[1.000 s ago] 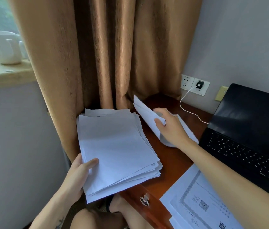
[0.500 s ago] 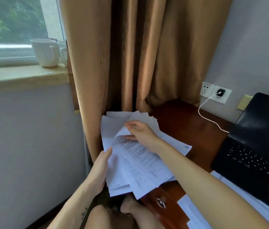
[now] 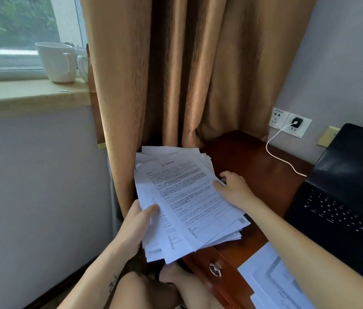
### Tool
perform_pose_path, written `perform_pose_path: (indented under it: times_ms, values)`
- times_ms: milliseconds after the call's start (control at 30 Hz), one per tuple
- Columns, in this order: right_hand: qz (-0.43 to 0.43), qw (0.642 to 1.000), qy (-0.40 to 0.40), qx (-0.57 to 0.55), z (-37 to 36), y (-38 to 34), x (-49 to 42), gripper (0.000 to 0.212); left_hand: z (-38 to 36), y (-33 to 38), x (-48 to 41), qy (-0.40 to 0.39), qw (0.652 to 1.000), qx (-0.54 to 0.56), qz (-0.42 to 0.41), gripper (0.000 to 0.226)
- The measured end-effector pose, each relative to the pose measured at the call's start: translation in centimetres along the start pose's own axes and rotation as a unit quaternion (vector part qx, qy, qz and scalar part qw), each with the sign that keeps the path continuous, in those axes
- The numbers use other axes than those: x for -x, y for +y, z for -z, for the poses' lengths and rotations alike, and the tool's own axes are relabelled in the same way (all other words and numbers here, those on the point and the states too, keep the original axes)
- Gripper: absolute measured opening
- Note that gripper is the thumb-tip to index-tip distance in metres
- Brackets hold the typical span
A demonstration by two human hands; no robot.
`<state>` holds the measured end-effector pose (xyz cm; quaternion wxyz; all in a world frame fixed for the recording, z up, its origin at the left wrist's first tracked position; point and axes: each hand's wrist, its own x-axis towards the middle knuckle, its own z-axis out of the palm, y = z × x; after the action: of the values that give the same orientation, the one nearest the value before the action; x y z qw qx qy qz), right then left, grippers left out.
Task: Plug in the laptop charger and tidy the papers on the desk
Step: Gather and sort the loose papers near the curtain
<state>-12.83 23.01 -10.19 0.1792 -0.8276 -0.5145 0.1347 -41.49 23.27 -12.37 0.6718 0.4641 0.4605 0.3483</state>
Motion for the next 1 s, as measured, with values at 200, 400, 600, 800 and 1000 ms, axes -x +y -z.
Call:
perform_pose_path:
  times_ms: [200,400,600,800,1000]
  values:
    - [0.093,0.989,0.051,0.101,0.4,1.0,3.2,0.025,-0.1,0.0,-0.2,0.000,1.000,0.021,-0.005,0.015]
    - [0.085,0.996,-0.009,-0.032,-0.2,1.5,4.9,0.037,-0.1,-0.2,-0.3,-0.025,1.000,0.014,-0.012,0.019]
    - [0.080,0.993,0.061,-0.063,-3.3,1.3,7.1,0.042,0.2,-1.0,-1.0,-0.015,1.000,-0.002,-0.012,0.034]
    - [0.038,0.991,0.040,-0.119,-3.4,1.6,7.2,0.052,-0.7,-1.9,0.5,0.028,0.996,-0.017,-0.087,0.034]
    - [0.006,0.908,-0.037,-0.418,-1.0,1.1,6.5,0.053,-1.7,-1.9,2.9,-0.026,0.986,0.016,-0.167,0.039]
